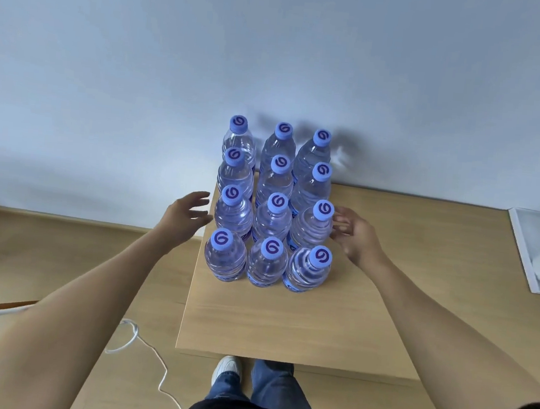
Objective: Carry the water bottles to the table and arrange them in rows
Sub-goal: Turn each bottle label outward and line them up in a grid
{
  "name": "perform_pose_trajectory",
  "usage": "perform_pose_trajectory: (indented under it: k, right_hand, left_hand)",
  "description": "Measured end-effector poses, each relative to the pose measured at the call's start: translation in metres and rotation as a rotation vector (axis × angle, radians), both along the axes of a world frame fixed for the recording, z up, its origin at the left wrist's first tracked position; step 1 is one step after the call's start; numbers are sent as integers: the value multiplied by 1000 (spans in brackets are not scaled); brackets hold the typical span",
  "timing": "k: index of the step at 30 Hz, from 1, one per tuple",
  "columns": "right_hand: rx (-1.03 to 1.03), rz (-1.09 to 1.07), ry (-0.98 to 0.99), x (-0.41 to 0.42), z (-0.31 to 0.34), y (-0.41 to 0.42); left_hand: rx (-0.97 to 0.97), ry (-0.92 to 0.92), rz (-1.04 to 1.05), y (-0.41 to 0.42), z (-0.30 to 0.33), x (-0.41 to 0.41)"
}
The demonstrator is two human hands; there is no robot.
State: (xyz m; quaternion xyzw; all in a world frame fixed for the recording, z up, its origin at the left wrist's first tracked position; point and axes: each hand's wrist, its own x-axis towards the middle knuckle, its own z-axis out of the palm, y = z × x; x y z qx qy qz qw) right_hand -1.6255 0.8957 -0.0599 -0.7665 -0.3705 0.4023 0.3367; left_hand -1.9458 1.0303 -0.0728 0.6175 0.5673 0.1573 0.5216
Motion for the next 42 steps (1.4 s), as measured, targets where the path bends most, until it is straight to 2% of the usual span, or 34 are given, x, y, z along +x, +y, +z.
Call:
perform_pose_trajectory:
  k: [6,8,11,14,19,23,30,34,42]
  right_hand:
    - [17,87,-9,11,8,33]
    - [-9,193,-113,14,4,45]
    - [-75,222,-241,11,1,56]
    - [-81,251,-177,15,-1,59]
    - [-17,178,71,17,1,55]
    - [21,213,76,18,1,55]
    - [-124,279,101,30,8,72]
    - [-147,243,119,37,12,81]
    - [-66,204,-19,46,17,100]
  left_hand:
    - [23,-44,-6,24,15,21]
    - [32,-27,-44,31,16,28]
    - [18,29,-111,35,15,34]
    - [5,42,-105,37,12,35]
    - [2,49,-121,38,9,37]
    - [4,28,-106,38,10,36]
    - [4,54,11,52,8,42]
    - [11,41,45,67,9,51]
    - [25,32,36,89,11,60]
